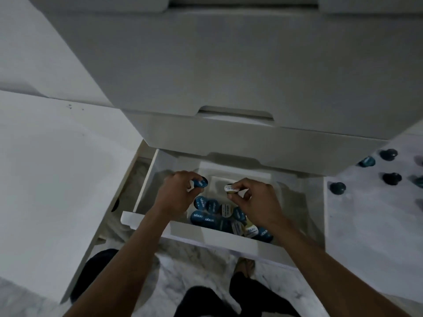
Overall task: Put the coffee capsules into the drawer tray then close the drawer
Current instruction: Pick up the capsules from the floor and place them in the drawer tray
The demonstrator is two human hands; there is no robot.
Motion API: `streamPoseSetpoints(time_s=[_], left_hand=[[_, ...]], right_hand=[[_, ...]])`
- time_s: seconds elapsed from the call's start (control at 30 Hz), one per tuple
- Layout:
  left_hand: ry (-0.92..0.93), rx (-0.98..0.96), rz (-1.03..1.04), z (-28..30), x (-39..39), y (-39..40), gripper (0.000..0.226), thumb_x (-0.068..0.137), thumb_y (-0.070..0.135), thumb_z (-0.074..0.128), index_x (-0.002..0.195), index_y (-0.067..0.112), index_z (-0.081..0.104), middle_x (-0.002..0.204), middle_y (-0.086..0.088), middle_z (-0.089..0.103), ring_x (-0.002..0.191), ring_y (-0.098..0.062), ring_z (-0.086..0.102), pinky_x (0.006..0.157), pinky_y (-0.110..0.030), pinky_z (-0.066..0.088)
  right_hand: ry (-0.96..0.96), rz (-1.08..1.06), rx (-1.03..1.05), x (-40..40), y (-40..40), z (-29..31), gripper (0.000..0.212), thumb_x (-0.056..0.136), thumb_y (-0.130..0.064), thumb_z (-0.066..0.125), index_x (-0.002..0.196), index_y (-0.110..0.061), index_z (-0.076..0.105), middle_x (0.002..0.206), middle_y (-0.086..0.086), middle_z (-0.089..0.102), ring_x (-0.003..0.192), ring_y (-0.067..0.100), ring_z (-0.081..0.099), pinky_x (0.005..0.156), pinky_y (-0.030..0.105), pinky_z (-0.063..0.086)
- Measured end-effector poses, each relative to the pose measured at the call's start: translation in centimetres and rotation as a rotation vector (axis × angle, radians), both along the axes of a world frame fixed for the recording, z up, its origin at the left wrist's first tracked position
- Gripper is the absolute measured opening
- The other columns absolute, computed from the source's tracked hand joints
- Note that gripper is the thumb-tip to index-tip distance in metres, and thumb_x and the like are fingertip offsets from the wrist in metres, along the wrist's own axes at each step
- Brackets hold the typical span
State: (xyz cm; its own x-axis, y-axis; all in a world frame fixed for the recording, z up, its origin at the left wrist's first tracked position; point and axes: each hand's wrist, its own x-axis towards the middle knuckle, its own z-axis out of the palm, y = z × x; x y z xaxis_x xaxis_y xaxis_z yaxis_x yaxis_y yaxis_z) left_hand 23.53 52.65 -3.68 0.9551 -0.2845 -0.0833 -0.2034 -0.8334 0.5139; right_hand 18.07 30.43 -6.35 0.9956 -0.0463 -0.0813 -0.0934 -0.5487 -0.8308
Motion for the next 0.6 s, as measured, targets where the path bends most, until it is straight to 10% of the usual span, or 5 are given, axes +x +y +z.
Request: streamPoseSetpoints(time_s=[0.6], left_hand=[[0.227,0.063,-0.224,-5.1,3.9,-0.8,0.012,0.084,0.014,0.072,0.095,0.017,0.069,0.087,-0.002,0.071,0.062,-0.01,0.059,0.065,-0.027,0.054]], right_hand=[[0.14,0.208,-0.213,4.0,2.6,-4.2,0.017,0.084,-0.014,0.068,0.101,-0.019,0.069,0.098,0.0,0.066,0.084,0.016,0.062,0.075,0.032,0.052]])
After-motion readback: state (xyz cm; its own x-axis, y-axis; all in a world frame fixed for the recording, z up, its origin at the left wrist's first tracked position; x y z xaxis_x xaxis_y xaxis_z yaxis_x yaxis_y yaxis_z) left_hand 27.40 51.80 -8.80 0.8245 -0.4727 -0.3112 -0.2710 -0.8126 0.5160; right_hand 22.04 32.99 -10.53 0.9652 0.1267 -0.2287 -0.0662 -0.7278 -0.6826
